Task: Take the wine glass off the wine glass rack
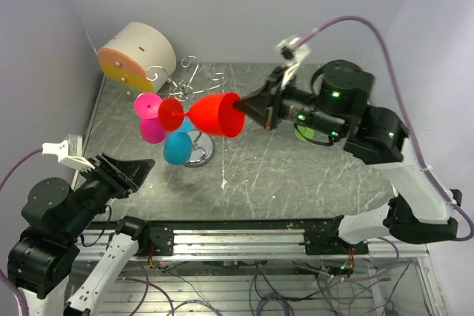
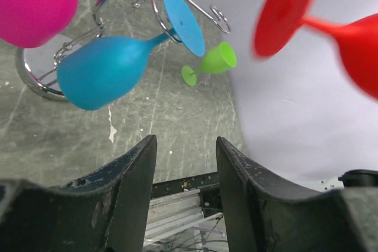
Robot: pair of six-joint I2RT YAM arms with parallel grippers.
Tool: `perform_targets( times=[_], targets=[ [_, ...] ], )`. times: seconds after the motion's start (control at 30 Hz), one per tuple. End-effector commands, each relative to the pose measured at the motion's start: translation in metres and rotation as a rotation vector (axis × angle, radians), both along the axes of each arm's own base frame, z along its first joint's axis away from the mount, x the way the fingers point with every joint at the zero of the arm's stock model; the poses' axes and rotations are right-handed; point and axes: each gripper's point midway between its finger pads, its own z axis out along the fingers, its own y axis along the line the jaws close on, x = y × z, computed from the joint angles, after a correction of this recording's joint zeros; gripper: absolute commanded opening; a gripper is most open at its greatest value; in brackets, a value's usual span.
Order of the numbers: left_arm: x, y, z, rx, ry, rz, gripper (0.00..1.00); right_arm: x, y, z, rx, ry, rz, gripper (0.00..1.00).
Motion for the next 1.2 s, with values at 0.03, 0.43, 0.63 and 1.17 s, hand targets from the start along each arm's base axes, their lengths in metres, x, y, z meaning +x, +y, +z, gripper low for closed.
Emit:
perform_targets(
  times=[0.03,0.43,0.63,1.17],
  targets=[
    [0.006,0.014,0.004,0.04,-0.036,0.072,0.55,0.036,-0.07,0.079,0.188,-0.176,-0.359,0.0],
    [0.03,0.049,-0.016,0.171,-0.099,0.267,0.52,0.182,-0.164,0.058,-0.158,-0.324,-1.048,0.0],
    [0.037,0.057,-0.035,0.199,-0.093,0.313,0.52,0.298,-0.236,-0.041,-0.264,-0.014,-1.114,0.0],
    [0.054,0.065,-0.081,0.278,-0.048,0.37,0.51,0.289,-0.417,-0.247,-0.416,0.6,-1.297,0.0]
  ],
)
